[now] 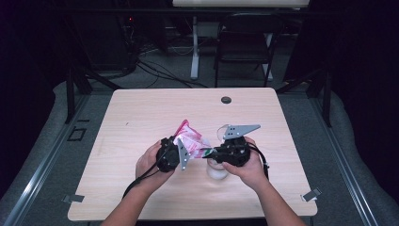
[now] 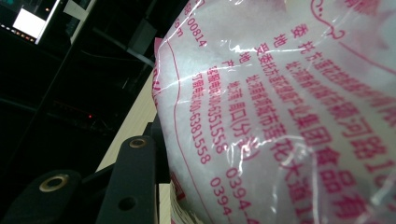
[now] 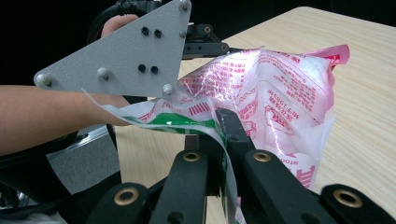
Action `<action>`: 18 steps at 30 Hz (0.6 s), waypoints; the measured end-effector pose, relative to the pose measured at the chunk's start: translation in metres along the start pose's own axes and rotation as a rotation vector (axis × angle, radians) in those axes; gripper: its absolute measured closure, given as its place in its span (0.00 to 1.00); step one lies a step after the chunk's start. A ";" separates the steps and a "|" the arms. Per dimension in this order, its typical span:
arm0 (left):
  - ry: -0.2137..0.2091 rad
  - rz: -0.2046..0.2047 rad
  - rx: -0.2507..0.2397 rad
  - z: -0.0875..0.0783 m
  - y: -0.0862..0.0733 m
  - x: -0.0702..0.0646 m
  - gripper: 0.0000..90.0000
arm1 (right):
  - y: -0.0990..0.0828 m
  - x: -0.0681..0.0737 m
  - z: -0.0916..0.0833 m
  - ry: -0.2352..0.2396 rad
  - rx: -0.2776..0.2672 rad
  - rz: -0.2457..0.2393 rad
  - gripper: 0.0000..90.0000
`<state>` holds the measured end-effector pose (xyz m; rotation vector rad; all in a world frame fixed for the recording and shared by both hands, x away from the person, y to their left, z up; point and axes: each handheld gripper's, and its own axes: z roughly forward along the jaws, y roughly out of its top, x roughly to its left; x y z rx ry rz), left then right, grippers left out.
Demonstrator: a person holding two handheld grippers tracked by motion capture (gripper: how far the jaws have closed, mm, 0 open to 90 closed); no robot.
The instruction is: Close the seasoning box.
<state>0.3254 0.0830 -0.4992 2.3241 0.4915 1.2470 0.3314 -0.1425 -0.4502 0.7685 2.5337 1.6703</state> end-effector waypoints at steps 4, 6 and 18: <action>-0.003 0.011 -0.006 0.001 0.003 0.001 0.68 | 0.000 -0.001 -0.003 -0.008 -0.008 -0.002 0.99; -0.002 0.029 0.002 0.001 0.005 0.001 0.68 | 0.000 -0.001 -0.004 -0.022 -0.012 -0.013 0.99; -0.035 0.020 -0.005 0.003 0.013 0.007 0.69 | -0.003 -0.005 -0.011 -0.072 -0.007 -0.047 0.87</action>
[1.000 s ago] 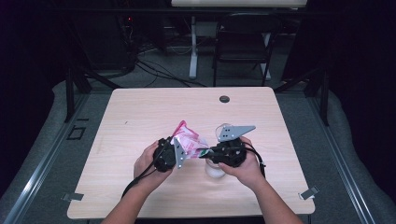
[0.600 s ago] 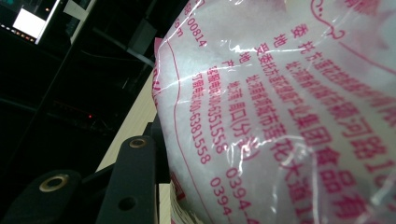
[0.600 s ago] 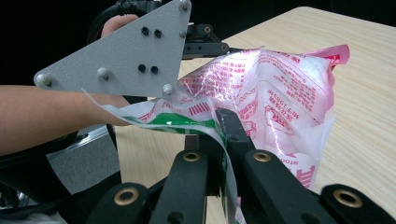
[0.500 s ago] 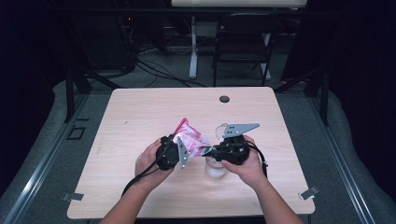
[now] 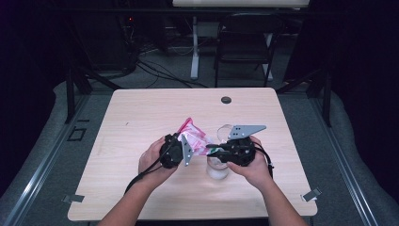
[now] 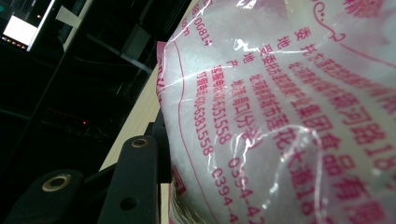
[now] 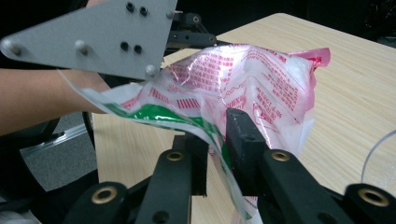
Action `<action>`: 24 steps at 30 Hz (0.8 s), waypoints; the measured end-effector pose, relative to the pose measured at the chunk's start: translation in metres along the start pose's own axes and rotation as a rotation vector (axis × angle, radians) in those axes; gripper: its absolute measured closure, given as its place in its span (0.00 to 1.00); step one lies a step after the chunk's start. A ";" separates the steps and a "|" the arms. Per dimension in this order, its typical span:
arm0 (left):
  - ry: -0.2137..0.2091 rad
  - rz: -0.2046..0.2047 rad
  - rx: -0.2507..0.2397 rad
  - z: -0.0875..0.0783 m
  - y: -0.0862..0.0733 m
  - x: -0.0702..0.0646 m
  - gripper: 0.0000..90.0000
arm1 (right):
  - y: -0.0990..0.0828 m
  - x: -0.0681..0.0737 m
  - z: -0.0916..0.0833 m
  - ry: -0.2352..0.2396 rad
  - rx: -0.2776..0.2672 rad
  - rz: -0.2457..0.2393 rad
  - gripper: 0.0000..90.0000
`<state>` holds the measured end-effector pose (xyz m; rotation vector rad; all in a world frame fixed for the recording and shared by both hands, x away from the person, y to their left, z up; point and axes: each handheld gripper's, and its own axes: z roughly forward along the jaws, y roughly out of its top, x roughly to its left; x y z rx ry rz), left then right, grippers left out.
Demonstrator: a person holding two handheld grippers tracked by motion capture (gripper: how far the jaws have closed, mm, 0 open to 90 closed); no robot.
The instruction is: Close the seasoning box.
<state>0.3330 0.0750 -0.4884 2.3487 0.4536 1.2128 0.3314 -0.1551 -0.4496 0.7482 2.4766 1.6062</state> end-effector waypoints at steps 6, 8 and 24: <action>0.007 0.029 -0.001 0.000 0.003 -0.001 0.70 | -0.003 -0.002 -0.002 -0.019 0.009 -0.007 0.86; 0.017 0.039 -0.004 0.001 0.004 -0.002 0.70 | -0.004 -0.003 -0.003 -0.021 0.011 -0.010 0.88; 0.036 0.092 0.003 0.002 0.011 -0.004 0.70 | -0.008 -0.005 -0.003 -0.063 0.034 -0.015 0.92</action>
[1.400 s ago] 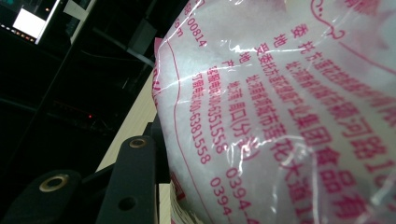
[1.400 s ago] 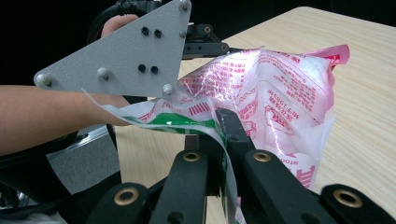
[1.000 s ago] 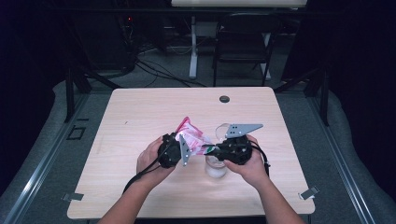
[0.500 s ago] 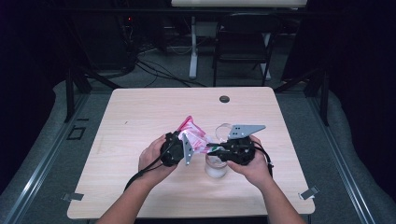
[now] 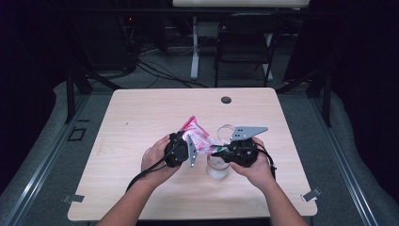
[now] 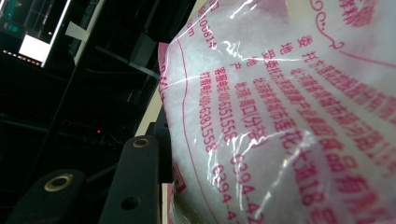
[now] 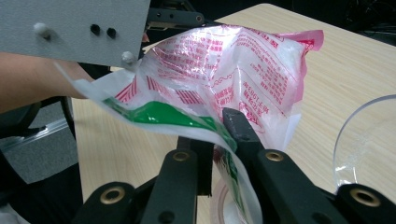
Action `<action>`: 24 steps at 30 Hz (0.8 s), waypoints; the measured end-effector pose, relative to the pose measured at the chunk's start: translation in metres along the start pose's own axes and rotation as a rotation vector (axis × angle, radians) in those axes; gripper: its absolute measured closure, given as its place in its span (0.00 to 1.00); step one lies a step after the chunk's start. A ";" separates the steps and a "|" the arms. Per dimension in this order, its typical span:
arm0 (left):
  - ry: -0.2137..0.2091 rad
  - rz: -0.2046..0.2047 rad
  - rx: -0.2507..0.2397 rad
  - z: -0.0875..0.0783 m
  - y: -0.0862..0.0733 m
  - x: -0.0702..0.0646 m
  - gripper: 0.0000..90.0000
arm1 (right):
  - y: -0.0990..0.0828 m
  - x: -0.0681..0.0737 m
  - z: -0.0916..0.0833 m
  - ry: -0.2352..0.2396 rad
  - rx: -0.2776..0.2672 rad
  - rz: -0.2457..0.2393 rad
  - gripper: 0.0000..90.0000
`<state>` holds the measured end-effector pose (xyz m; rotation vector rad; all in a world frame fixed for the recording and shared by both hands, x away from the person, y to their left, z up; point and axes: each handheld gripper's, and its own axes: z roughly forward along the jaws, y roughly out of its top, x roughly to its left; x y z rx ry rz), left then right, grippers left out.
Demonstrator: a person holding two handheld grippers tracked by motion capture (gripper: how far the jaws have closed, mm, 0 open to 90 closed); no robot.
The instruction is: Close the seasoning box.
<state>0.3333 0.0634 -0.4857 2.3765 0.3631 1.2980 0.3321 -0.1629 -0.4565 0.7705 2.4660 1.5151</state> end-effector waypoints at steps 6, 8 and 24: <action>0.018 0.025 0.005 -0.001 0.001 -0.002 0.70 | 0.000 0.001 0.000 -0.031 0.005 -0.015 0.97; 0.022 0.029 0.005 -0.001 0.001 -0.002 0.70 | 0.000 0.002 0.000 -0.045 0.006 -0.023 0.98; 0.057 0.070 0.008 -0.002 0.003 -0.003 0.70 | 0.000 0.002 0.000 -0.057 0.003 -0.021 0.98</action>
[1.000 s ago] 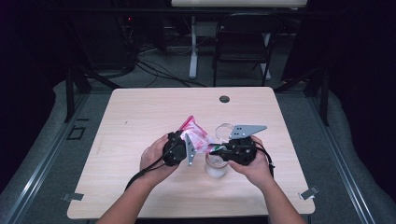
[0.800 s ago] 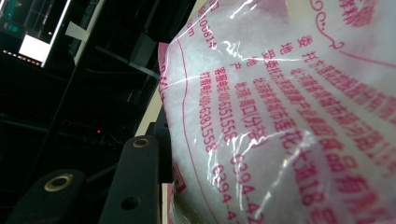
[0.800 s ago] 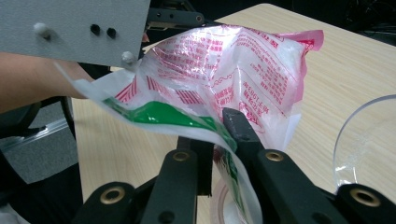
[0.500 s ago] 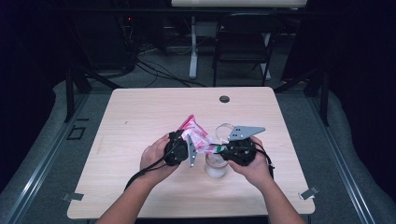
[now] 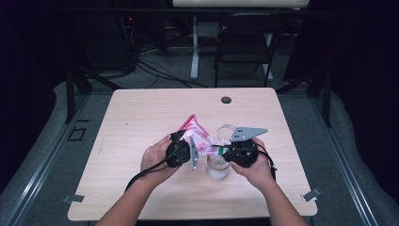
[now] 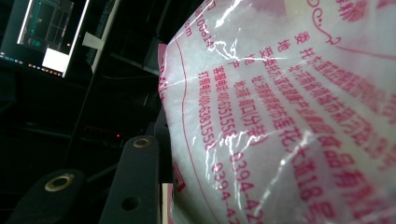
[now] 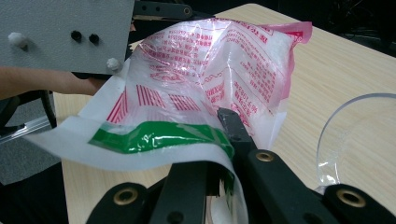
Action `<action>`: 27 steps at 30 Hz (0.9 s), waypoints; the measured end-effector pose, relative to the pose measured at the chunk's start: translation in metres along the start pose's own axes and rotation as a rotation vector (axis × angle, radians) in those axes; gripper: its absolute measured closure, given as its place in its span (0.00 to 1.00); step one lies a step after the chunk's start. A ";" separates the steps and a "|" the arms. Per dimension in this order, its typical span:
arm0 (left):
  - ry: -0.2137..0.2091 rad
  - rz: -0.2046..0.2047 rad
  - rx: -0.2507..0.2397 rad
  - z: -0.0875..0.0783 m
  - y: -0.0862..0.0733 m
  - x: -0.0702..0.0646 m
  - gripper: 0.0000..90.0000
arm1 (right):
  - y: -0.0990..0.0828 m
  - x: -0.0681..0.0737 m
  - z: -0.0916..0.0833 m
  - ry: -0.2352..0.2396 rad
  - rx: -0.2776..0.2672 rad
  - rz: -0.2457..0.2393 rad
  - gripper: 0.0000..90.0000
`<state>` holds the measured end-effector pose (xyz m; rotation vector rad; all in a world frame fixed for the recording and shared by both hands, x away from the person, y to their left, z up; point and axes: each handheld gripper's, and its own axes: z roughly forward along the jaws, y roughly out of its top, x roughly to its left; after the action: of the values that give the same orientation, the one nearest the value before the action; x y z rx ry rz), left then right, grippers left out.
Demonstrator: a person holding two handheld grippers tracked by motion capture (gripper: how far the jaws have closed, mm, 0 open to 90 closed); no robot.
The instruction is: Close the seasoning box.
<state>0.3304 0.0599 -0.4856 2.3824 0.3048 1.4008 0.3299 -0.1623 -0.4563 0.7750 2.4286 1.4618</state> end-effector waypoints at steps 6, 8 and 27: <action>0.003 0.002 -0.004 0.000 0.001 0.000 0.70 | 0.000 -0.001 -0.001 0.004 -0.005 0.006 0.98; 0.005 0.003 -0.004 0.000 0.001 0.000 0.70 | 0.000 -0.001 -0.001 0.005 -0.005 0.006 0.98; 0.056 0.064 -0.007 -0.004 0.005 0.001 0.71 | 0.000 -0.002 -0.003 0.013 -0.008 0.012 0.98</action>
<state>0.3272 0.0568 -0.4809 2.3691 0.2397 1.4971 0.3303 -0.1654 -0.4549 0.7824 2.4304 1.4842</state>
